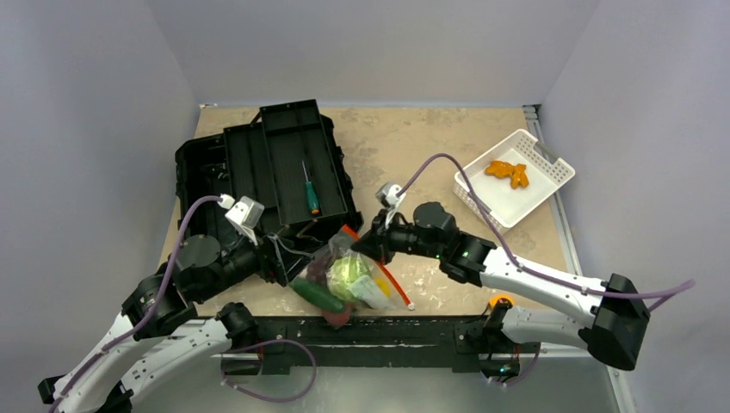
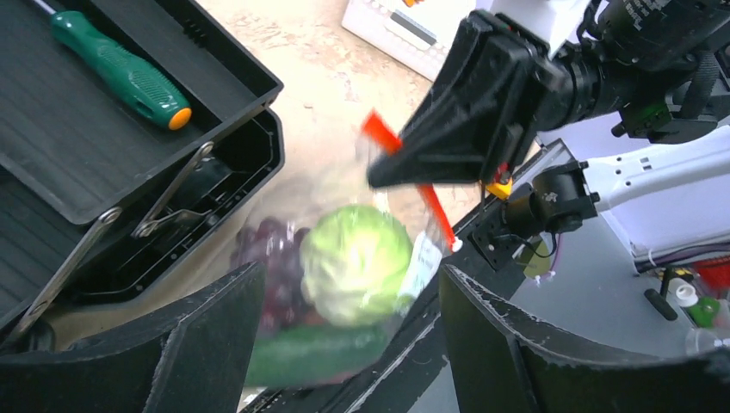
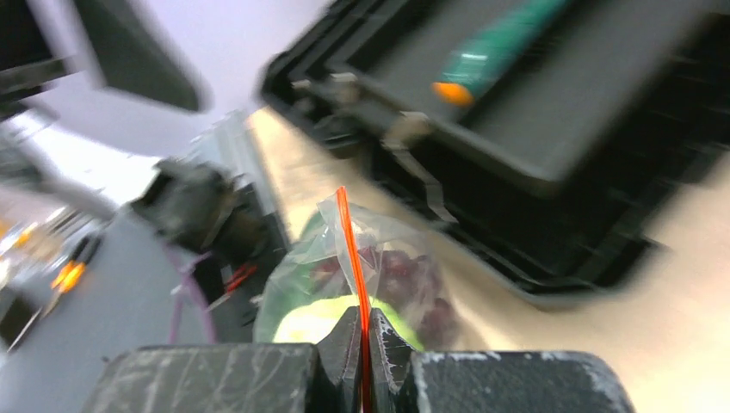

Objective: Place the food in the zip-top bag and seal the zipper
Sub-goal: Place the zipper food storage bag at the center of the board.

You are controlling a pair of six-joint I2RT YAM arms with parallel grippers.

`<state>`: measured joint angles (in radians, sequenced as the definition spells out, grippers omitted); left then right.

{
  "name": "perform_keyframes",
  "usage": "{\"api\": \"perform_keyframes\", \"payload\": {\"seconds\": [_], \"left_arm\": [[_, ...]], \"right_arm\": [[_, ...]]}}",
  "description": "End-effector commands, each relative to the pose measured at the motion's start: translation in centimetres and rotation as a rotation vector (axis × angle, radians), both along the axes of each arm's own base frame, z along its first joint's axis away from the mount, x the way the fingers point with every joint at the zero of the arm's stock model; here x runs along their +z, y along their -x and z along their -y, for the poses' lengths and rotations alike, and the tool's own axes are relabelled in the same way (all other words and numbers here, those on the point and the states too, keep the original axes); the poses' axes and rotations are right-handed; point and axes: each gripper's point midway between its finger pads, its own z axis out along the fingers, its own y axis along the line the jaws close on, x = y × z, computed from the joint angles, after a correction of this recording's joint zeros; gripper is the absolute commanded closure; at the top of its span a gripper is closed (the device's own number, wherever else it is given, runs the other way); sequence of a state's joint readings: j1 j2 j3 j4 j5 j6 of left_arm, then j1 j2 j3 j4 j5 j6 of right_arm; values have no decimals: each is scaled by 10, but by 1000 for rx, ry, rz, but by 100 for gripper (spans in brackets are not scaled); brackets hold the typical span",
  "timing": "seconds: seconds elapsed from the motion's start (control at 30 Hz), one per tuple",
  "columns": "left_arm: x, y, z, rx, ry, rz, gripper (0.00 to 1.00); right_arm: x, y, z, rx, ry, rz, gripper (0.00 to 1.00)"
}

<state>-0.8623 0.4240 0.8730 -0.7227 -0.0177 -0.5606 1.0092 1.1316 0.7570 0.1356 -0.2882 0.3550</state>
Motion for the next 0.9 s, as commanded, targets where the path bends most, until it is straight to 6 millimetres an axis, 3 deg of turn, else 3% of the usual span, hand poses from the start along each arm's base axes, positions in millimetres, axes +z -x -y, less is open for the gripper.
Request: {"api": "perform_keyframes", "payload": {"seconds": [0.0, 0.1, 0.3, 0.5, 0.6, 0.87], "left_arm": [[11, -6, -12, 82, 19, 3, 27], [8, -7, -15, 97, 13, -7, 27], [7, -7, -20, 123, 7, -16, 27], [1, -10, -28, 170, -24, -32, 27], [-1, -10, -28, 171, -29, -40, 27], [2, -10, -29, 174, -31, -42, 27]], "right_arm": [[-20, -63, 53, -345, 34, -66, 100], [-42, -88, 87, -502, 88, -116, 100], [-68, -127, 163, -813, 131, -189, 100], [-84, -151, 230, -1109, 279, -154, 98], [-84, -156, 244, -1175, 318, -133, 90], [-88, -158, 240, -1147, 338, -130, 75]]}}
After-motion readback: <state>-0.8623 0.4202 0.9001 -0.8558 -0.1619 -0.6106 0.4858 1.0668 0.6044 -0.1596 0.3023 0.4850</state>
